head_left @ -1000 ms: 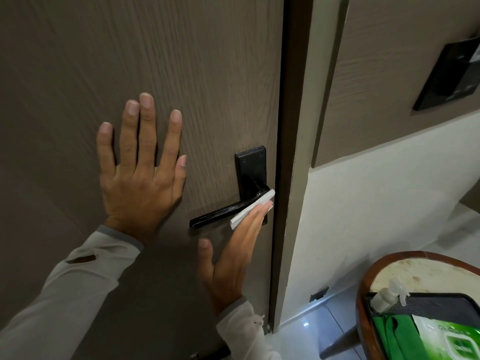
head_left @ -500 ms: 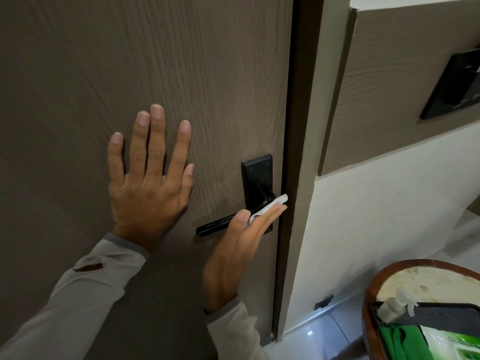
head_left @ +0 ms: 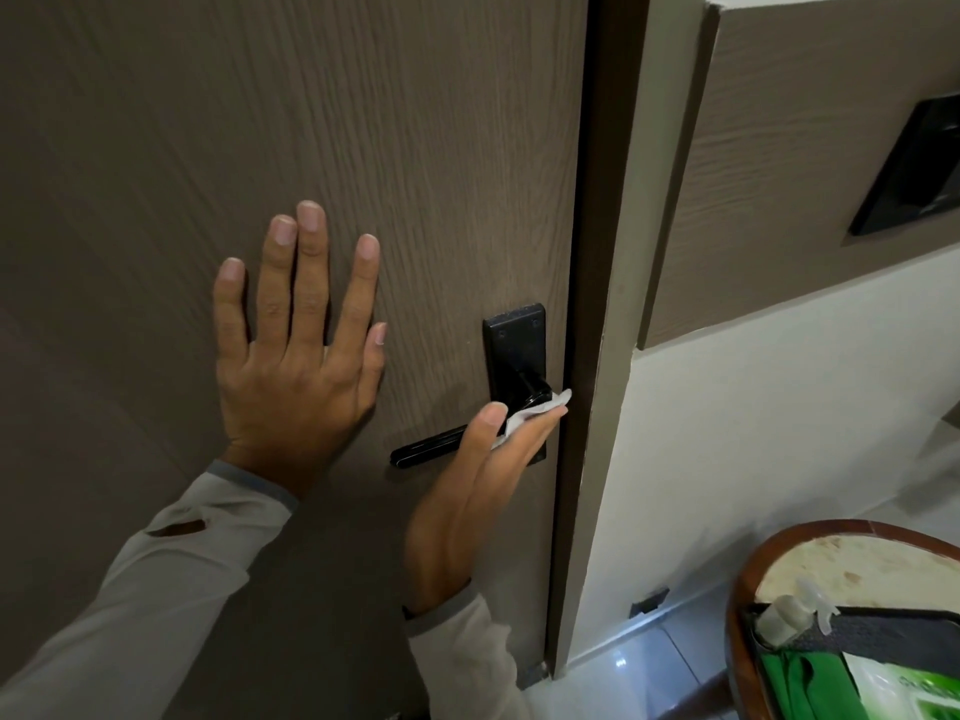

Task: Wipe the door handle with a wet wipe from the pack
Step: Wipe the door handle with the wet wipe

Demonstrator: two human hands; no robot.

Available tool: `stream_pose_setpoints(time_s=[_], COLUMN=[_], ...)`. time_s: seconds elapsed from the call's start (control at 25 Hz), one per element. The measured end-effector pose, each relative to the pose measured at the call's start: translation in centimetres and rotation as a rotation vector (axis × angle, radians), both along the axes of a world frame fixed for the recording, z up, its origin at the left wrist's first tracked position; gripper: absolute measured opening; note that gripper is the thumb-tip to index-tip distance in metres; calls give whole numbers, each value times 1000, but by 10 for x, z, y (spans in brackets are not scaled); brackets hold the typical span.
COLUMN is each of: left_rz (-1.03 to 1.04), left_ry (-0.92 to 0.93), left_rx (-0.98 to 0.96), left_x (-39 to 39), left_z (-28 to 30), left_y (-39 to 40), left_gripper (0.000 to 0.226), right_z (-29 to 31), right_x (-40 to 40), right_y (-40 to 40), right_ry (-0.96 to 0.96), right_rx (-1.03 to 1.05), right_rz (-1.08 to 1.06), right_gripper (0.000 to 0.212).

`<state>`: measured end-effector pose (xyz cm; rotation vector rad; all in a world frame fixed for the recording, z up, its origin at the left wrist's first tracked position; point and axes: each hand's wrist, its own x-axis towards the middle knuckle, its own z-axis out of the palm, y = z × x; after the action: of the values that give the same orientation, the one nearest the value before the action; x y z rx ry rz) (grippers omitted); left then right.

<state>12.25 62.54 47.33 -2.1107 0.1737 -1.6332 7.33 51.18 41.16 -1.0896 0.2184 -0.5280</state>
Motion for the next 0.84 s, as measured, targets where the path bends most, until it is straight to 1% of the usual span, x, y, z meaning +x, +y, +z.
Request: stream_pose_setpoints(time_s=[0.04, 0.12, 0.24, 0.32, 0.44, 0.52, 0.64, 0.76, 0.84], left_rz=[-1, -4, -2, -5, -8, -4, -11, -17, -19], left_ry=[-2, -8, -12, -5, -6, -7, -14, -11, -22], left_rx=[3, 8, 5, -10, -19, -14, -17, -7, -8], left_x=[0, 1, 3, 3, 3, 3, 3, 2, 1], left_z=[-1, -2, -3, -2, -3, -3, -3, -2, -2], left_y=[0, 0, 1, 1, 1, 0, -1, 0, 0], left_gripper=[68, 68, 67, 68, 68, 68, 67, 66, 65], right_z=[-2, -7, -16, -25, -47, -60, -56, -46, -35], right_x=[-1, -2, 16, 20, 6, 1, 5, 18, 31], right_y=[3, 6, -6, -10, -6, -1, -5, -27, -55], right_ry=[-16, -54, -70, -165, -397, -523, -682, -874, -936], right_rx=[-41, -198, -555, -818, -1112, -1221, -1282, -1456, -1572], right_rz=[-27, -117, -265, -288, -267, -284, -272, -220, -192], right_gripper=[103, 97, 86, 83, 68, 58, 46, 45, 43])
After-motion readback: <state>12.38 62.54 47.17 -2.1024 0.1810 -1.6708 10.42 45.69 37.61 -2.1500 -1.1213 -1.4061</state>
